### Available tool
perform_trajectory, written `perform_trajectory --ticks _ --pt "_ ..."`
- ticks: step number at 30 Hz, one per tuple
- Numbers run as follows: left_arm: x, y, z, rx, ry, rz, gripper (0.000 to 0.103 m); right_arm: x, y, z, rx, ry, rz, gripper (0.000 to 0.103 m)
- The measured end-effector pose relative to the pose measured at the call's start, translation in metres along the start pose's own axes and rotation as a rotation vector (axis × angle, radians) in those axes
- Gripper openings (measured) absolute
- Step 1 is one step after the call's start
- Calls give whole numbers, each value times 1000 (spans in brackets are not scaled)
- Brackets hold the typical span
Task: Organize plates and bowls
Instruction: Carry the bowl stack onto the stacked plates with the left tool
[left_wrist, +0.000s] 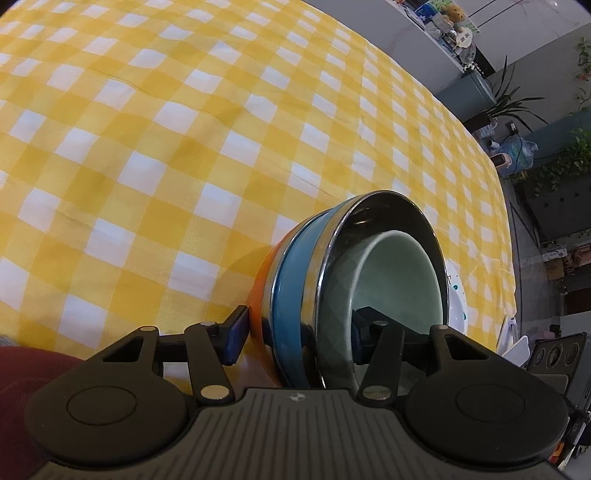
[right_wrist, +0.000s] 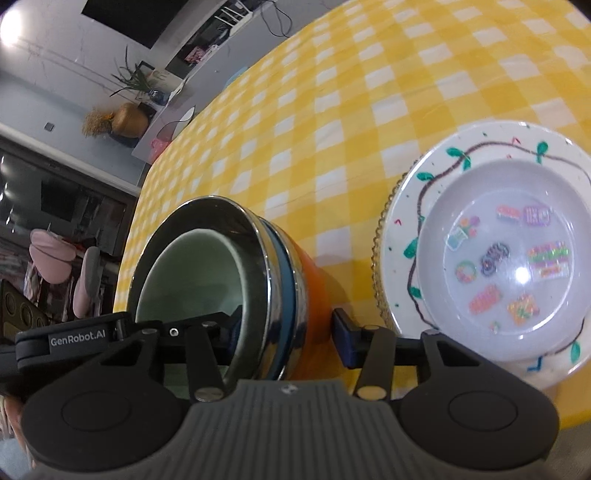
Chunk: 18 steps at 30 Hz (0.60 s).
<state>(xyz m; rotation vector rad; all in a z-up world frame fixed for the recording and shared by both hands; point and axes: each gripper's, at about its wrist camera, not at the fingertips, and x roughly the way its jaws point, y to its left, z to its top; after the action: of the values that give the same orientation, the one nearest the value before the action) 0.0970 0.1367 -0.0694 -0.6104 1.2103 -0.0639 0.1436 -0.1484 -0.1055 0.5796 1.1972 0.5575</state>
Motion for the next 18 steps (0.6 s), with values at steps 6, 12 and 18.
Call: perform_trajectory --ticks 6,12,18 --pt "-10 -4 0 17 -20 3 59 -9 1 1 17 1 12 47" --pt "-19 -20 3 45 -31 -9 59 -28 7 9 19 -20 7 47" --pt "-15 -52 8 76 -20 -32 60 -59 5 18 18 -70 -14 47"
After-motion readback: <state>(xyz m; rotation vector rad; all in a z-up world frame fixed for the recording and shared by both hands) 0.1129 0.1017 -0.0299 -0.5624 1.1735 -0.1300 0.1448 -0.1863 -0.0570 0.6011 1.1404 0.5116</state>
